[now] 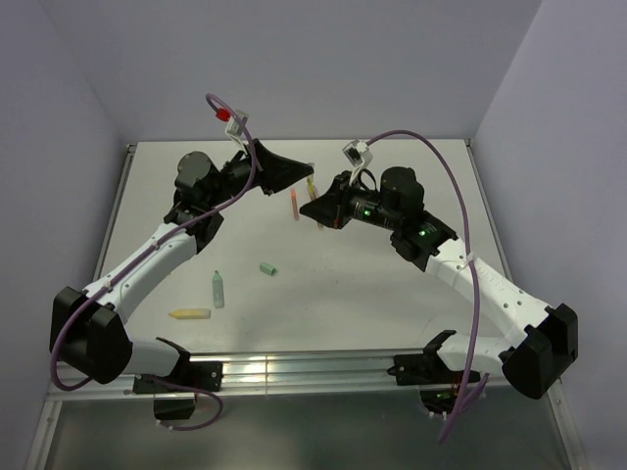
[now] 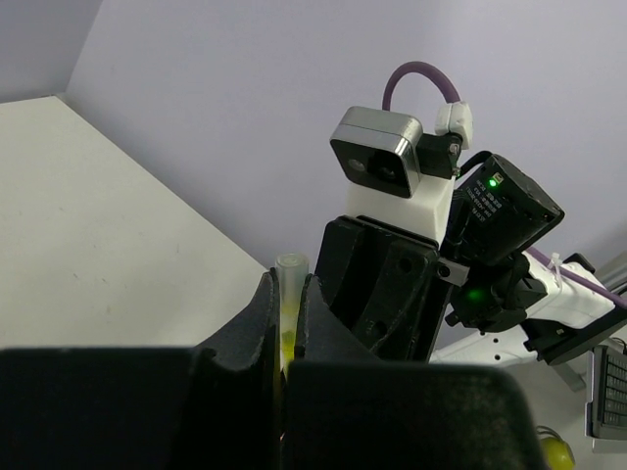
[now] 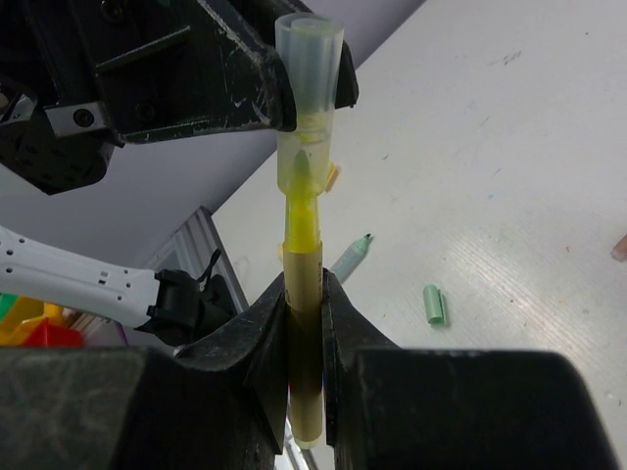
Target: Insert the pens into the pen caps
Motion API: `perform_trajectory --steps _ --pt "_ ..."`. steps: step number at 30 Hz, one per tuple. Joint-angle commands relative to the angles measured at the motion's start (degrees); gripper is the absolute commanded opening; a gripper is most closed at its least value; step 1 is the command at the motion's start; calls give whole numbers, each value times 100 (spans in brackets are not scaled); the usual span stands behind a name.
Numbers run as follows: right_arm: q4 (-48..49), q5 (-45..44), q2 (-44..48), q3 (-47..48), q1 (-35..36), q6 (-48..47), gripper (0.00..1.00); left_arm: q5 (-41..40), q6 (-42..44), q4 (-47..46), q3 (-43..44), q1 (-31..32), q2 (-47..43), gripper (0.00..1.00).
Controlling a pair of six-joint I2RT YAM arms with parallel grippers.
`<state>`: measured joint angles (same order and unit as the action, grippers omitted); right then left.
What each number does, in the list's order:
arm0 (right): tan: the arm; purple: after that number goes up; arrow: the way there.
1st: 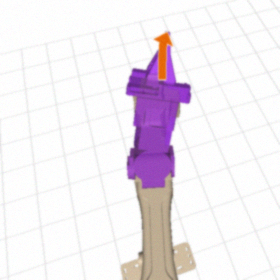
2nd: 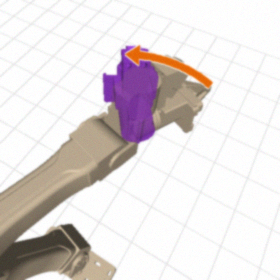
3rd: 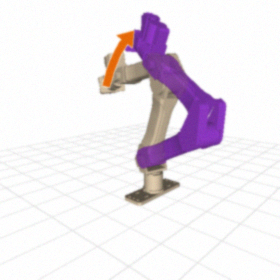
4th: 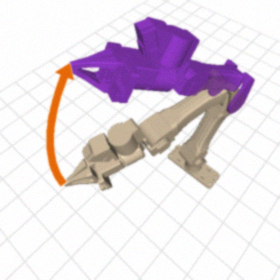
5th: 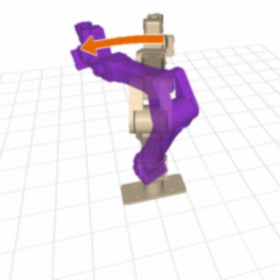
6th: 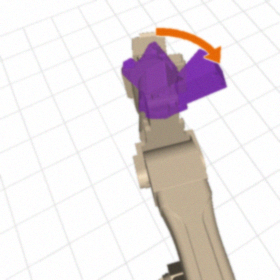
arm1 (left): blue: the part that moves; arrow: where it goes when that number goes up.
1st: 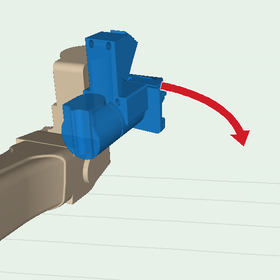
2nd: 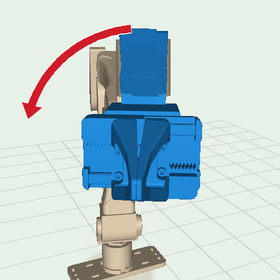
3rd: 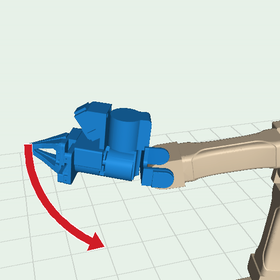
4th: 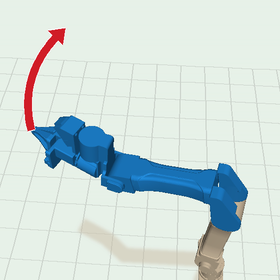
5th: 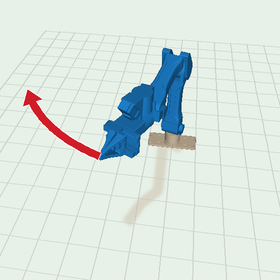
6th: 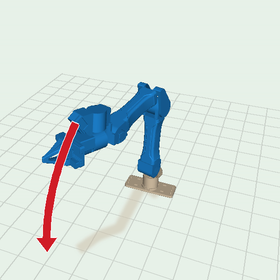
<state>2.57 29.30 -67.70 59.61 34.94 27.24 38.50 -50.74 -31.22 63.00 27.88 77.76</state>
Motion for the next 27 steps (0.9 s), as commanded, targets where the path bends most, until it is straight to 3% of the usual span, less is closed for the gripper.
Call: perform_trajectory --steps 1,9,27 --pt "306 -135 205 59 -57 44 0 -53 -137 -314 -51 139 -190 0" --pt "797 -741 617 -169 -180 202 0 -1002 -235 -139 -341 596 -735 0" --pt "675 -627 679 50 -172 27 0 -1134 547 819 -104 1273 -920 0"
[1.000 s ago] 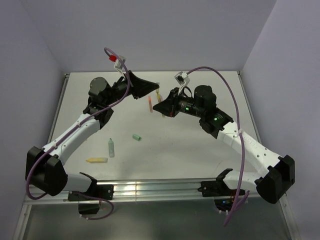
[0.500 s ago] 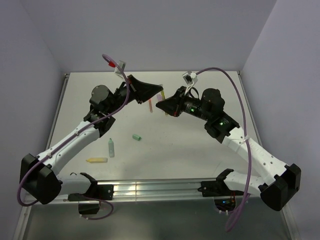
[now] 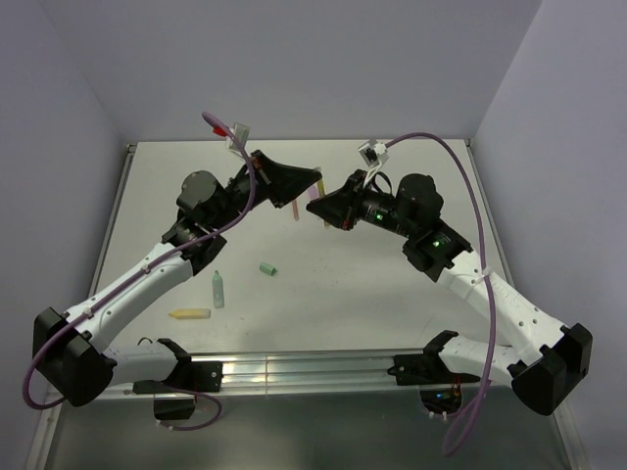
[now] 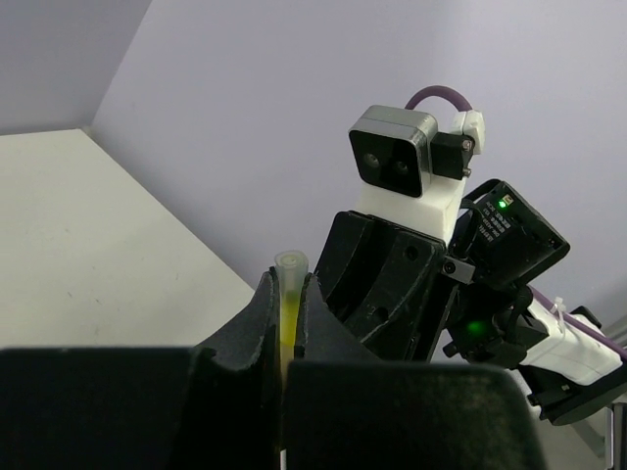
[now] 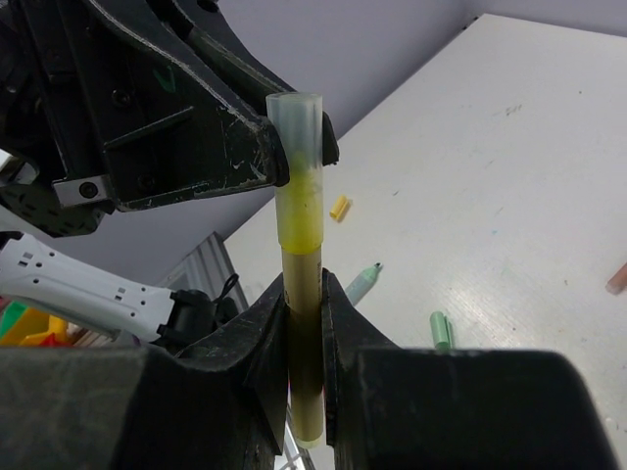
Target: Insert the pens into the pen caps
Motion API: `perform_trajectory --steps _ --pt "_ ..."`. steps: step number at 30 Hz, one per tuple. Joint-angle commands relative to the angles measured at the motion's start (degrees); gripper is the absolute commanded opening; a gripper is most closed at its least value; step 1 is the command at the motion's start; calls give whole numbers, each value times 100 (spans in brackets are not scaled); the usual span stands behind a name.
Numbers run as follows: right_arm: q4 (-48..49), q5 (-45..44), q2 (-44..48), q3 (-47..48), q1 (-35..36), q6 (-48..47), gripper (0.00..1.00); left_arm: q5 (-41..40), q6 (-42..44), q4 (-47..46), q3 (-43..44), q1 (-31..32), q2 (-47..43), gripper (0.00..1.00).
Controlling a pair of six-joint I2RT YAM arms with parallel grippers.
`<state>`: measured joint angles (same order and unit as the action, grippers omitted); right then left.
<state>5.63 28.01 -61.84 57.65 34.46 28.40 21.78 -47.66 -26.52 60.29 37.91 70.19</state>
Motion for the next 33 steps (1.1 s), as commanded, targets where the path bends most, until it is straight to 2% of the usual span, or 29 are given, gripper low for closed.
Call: perform_trajectory --steps 1,15,33 --pt "334 -524 94 264 -123 -124 0 538 266 384 158 296 -181 0" --pt "9 -779 181 554 -123 -406 0 389 907 1369 167 867 -243 0" --pt "-659 -1421 32 1266 -115 -889 0 -937 987 2370 474 1508 29 0"
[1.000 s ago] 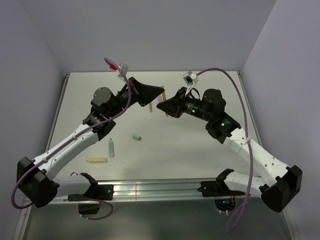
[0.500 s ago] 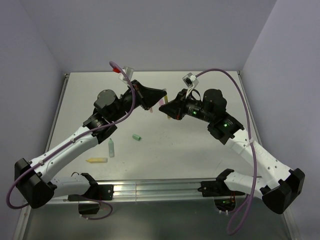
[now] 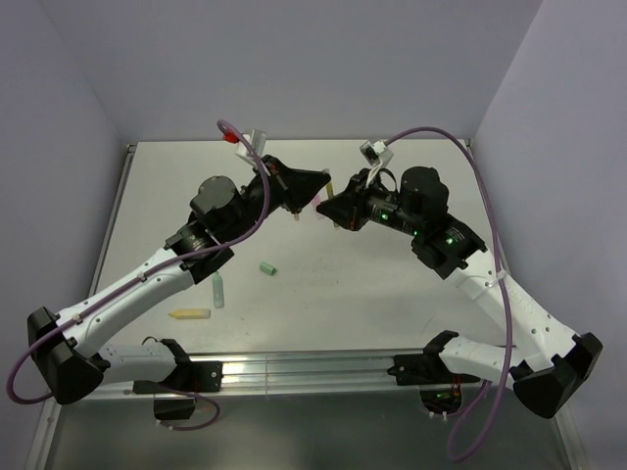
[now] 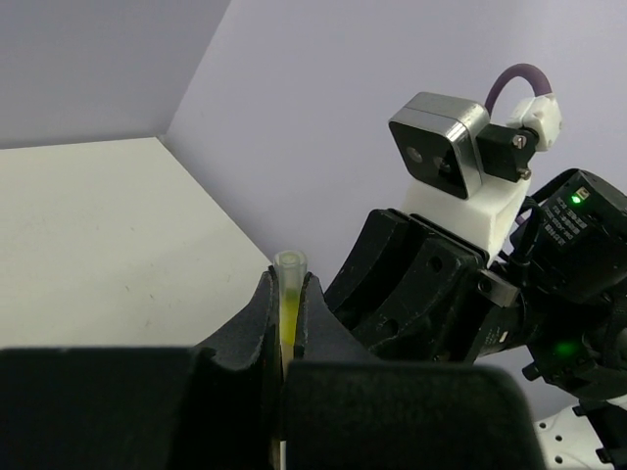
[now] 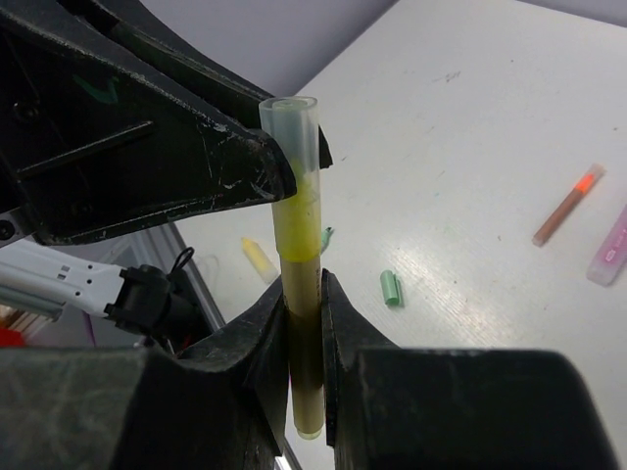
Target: Insert the pens into the pen caps
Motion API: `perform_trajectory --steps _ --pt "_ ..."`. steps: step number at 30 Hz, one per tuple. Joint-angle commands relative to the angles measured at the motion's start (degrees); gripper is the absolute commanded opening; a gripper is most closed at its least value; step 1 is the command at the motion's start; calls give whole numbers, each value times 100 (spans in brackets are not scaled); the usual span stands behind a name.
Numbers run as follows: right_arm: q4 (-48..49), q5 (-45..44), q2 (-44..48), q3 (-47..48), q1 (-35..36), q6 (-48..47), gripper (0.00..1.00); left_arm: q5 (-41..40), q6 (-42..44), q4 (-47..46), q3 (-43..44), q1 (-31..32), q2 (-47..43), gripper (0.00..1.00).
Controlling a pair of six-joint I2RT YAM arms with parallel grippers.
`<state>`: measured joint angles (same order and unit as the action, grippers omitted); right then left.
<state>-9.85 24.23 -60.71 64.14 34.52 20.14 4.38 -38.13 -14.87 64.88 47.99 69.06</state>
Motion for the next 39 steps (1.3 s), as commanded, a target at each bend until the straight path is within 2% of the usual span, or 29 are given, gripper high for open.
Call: perform_trajectory --steps 1,20,24,30,34,39 --pt "853 -1069 -108 635 -121 -80 0 740 8 1250 42 562 169 0" --pt "352 -1824 -740 1522 72 -476 0 -885 -572 2699 1008 1143 1013 0" --pt "255 -2009 -960 1742 125 -502 0 -992 -766 2841 1202 1195 1171 1" --pt "229 -1808 -996 1848 99 -538 0 -633 -574 2622 1027 1187 1075 0" --pt "535 -1018 -751 1542 -156 -301 0 465 -301 1972 553 845 610 0" --pt "967 167 -574 1207 -472 121 0 1221 -63 1314 130 625 249 0"
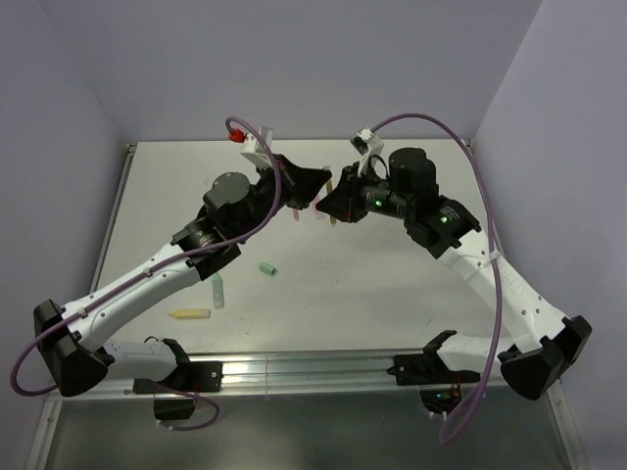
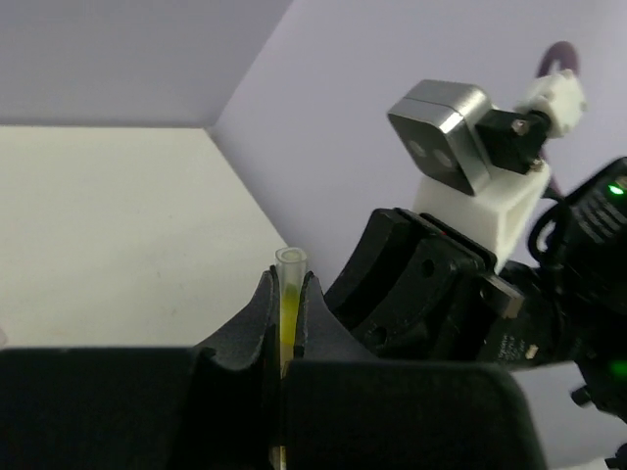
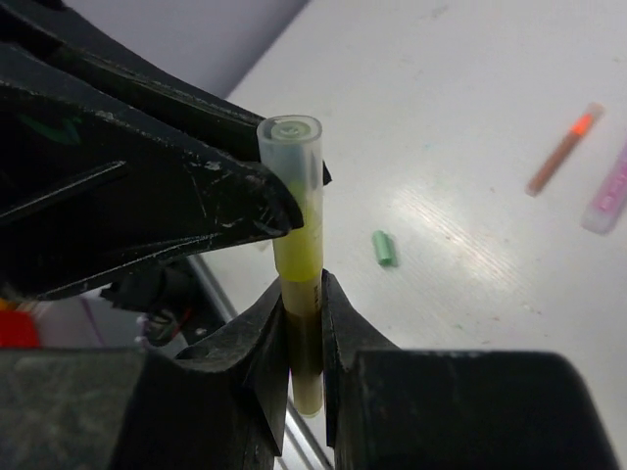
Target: Insert the pens into the pen caps
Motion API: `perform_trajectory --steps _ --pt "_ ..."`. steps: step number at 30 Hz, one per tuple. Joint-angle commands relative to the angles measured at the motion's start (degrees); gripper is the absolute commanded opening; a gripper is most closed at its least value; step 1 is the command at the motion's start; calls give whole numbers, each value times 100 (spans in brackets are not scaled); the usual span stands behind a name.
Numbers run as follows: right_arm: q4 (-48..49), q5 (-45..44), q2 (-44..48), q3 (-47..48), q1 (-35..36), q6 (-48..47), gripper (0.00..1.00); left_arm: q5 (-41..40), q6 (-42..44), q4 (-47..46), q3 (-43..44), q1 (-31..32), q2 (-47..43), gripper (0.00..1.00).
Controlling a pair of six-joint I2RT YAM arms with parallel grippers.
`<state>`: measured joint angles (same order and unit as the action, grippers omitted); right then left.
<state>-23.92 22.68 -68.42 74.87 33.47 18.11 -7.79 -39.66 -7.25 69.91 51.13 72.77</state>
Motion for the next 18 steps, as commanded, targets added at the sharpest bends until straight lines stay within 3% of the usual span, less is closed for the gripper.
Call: perform_trajectory --steps 1,18 --pt "2671 490 215 3 -464 438 0 2649 125 470 -460 283 -219 0" --pt "4343 1872 848 -869 -992 1089 0 4136 196 -550 -1172 -15 -589 0"
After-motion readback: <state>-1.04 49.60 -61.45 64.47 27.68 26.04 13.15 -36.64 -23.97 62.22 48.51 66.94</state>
